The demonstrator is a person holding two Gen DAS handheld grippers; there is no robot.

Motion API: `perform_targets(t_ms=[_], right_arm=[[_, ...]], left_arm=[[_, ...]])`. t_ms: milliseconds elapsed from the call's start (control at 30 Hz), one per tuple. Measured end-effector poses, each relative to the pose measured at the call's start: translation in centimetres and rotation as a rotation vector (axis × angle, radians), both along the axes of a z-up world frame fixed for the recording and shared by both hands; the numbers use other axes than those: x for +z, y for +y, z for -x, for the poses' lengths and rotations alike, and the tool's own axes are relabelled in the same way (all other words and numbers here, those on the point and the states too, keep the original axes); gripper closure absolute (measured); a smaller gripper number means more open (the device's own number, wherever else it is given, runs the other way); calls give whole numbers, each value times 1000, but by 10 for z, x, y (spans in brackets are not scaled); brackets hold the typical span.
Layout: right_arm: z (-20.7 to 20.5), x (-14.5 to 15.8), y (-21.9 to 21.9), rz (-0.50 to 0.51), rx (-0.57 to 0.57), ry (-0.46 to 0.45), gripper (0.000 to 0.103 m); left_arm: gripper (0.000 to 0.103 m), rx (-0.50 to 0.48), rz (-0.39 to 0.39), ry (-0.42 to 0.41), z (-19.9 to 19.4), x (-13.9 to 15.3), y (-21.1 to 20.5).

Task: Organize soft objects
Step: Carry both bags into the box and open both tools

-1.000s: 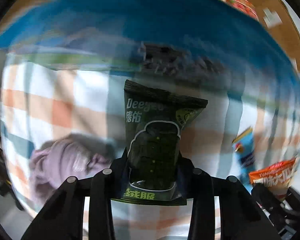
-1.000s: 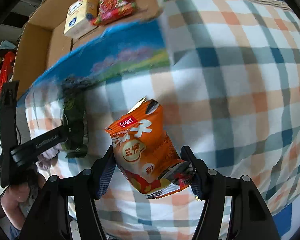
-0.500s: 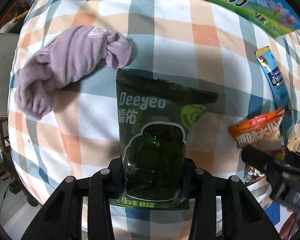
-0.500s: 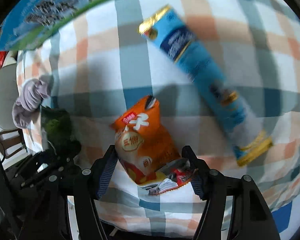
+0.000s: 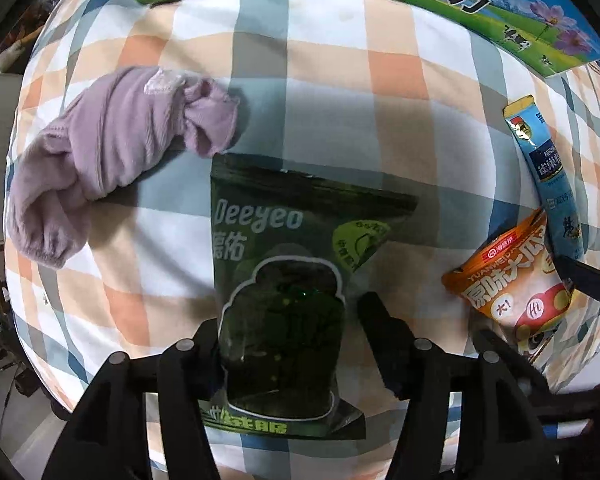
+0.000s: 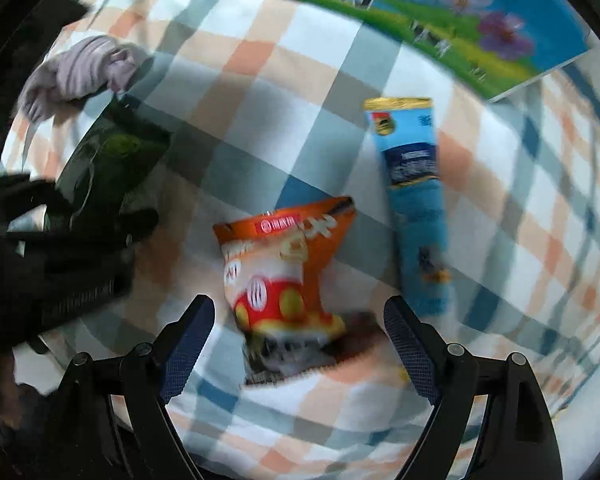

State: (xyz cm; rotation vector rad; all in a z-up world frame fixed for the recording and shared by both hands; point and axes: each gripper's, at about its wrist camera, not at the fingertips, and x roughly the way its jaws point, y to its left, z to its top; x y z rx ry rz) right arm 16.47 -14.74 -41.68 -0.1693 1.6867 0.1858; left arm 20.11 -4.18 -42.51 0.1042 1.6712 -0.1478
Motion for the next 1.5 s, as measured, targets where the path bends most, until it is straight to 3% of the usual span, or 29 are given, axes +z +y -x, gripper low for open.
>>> perform_targets(t_ms=[33, 67, 100, 200, 267, 533, 733, 867, 1000, 1133, 1400, 1500], right_arm=[[-2, -3, -3, -5, -17, 10, 19], [-5, -8, -5, -1, -43, 28, 28], [-6, -10, -8, -15, -70, 38, 29], [-5, -14, -4, -36, -111, 61, 37], [0, -13, 0, -16, -107, 63, 53], [15, 3, -17, -63, -228, 59, 57], [15, 54, -38, -143, -304, -21, 57], [7, 103, -51, -195, -339, -103, 57], [-8, 154, -66, -245, -370, -186, 57], [-35, 194, -65, -262, -389, -258, 57], [-119, 221, -88, -233, -459, -285, 57], [-154, 202, -87, -217, -486, -265, 57]], left_arm=[[48, 0, 1, -8, -1, 2, -4], [57, 0, -8, -21, 2, 2, -11], [65, 0, -16, -32, 5, 5, -12], [68, 22, -4, -44, 7, 10, -11], [69, 30, -5, -55, 7, 14, -10], [70, 5, -3, -145, 20, 58, -19], [70, -2, 65, -230, 16, 119, -21], [70, -1, 139, -294, 10, 164, -19], [70, 8, 210, -353, -16, 213, -11], [70, 19, 227, -403, -63, 246, -6], [70, 43, 190, -389, -156, 246, 4], [70, 51, 175, -349, -190, 227, 6]])
